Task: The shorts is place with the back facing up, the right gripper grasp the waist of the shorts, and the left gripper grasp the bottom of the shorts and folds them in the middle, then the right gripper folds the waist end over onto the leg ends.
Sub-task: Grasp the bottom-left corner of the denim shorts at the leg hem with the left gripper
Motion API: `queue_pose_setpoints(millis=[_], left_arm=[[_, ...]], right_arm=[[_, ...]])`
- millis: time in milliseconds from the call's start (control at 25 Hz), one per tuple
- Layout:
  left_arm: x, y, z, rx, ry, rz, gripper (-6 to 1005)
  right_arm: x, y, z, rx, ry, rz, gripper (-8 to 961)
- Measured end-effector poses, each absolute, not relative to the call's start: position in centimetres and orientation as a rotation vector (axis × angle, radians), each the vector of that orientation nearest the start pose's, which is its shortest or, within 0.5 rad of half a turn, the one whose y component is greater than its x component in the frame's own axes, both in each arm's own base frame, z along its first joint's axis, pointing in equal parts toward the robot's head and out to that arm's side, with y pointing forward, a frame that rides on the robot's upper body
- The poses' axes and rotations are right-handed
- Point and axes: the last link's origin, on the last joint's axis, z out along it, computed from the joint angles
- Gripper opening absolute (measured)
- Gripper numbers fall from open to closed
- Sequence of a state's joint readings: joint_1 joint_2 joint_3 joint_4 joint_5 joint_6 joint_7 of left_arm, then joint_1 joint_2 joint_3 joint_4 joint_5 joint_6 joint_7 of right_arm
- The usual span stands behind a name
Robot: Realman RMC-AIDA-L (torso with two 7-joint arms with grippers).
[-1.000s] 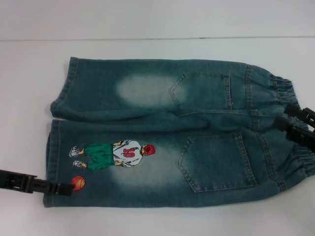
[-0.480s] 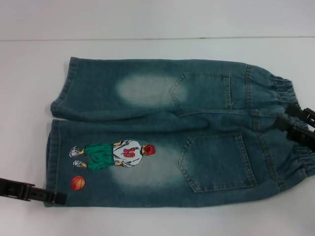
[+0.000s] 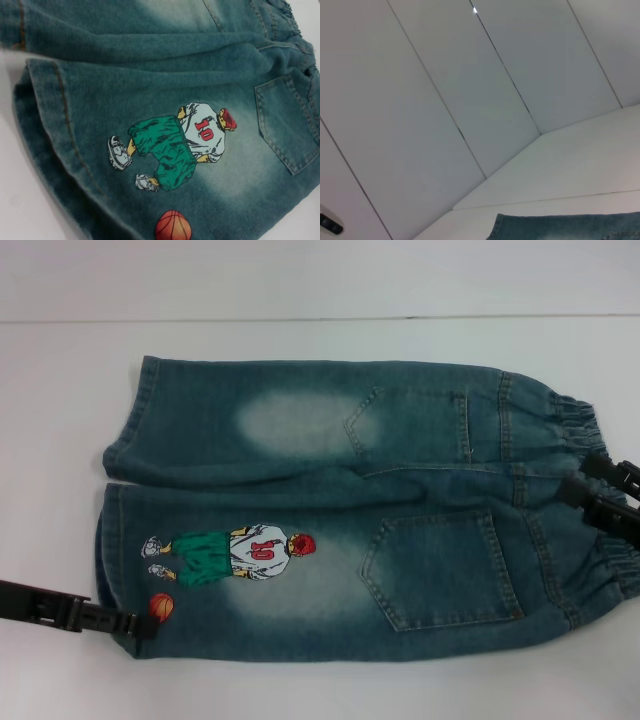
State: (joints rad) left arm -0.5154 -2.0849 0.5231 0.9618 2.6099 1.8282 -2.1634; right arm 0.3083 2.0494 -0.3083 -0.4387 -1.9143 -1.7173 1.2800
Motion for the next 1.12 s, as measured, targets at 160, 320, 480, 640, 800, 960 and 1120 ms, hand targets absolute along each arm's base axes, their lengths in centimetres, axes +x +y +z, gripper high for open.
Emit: queue_pose_setpoints(millis=[160, 320, 480, 640, 800, 960, 1120], left_arm=[[-30.79, 28.72, 4.12, -2.534, -1.701, -0.075, 905], [-31.05, 28.75, 3.99, -2.523, -1.706, -0.064, 907], [-31.35, 28.72, 3.94, -2.511, -1.716, -0.062, 908], [-31.50, 28.69, 3.93, -2.505, -1.721, -0.062, 907], [-31.40, 28.76, 3.91, -2.508, -1.719, -0.066, 907], [-31.15, 28.97, 3.78, -2.516, -1.709, -0.067, 907], [-30.85, 29.30, 3.73, -2.525, -1.694, -0.071, 908]], right_arm=[[33.36, 25.24, 2.94, -2.241, 0.941, 1.118, 881], [33.35, 25.25, 2.95, -2.242, 0.940, 1.119, 881], [33.34, 25.26, 2.98, -2.243, 0.939, 1.119, 880], [33.36, 25.23, 3.00, -2.242, 0.939, 1.119, 880], [33.35, 25.21, 3.01, -2.243, 0.939, 1.120, 880], [33.35, 25.19, 3.02, -2.244, 0.939, 1.121, 880], [33.35, 25.19, 3.02, -2.244, 0.939, 1.121, 880]])
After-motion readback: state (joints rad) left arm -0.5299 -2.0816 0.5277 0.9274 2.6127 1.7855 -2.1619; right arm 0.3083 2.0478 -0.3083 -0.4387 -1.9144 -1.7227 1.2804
